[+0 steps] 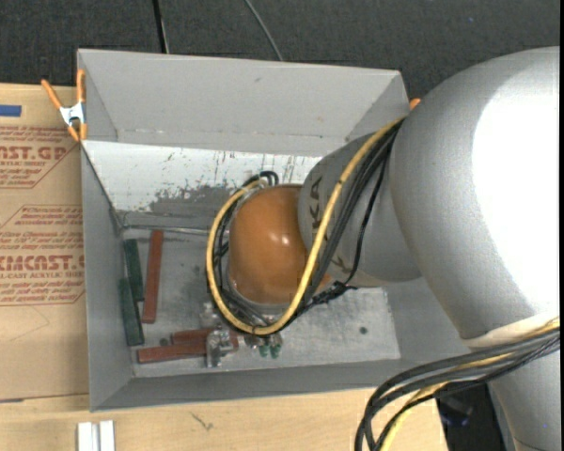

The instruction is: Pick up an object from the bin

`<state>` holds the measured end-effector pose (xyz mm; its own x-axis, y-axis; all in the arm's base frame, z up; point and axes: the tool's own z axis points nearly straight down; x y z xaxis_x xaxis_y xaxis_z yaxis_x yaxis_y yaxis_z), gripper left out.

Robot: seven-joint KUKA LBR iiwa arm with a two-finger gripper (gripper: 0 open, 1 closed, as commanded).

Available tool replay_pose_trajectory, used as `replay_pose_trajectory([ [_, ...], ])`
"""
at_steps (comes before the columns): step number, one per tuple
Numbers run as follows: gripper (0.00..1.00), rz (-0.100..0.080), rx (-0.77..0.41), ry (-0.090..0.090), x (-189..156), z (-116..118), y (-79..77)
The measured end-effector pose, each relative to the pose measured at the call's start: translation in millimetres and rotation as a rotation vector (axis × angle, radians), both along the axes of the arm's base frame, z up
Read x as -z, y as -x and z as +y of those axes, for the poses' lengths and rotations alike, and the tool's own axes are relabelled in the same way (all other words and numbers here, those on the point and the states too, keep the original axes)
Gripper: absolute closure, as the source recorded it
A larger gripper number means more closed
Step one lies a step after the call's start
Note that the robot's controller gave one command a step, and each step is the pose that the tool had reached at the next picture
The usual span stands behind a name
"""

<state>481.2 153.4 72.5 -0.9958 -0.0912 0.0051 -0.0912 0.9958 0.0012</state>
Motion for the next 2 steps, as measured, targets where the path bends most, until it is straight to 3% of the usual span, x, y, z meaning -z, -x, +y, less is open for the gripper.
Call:
replay_pose_trajectory([
  [1,1.0,0.0,0.0,0.0,0,0,0.0],
  [2,1.0,-0.007,-0.003,0.0,-143,6,-12.5],
])
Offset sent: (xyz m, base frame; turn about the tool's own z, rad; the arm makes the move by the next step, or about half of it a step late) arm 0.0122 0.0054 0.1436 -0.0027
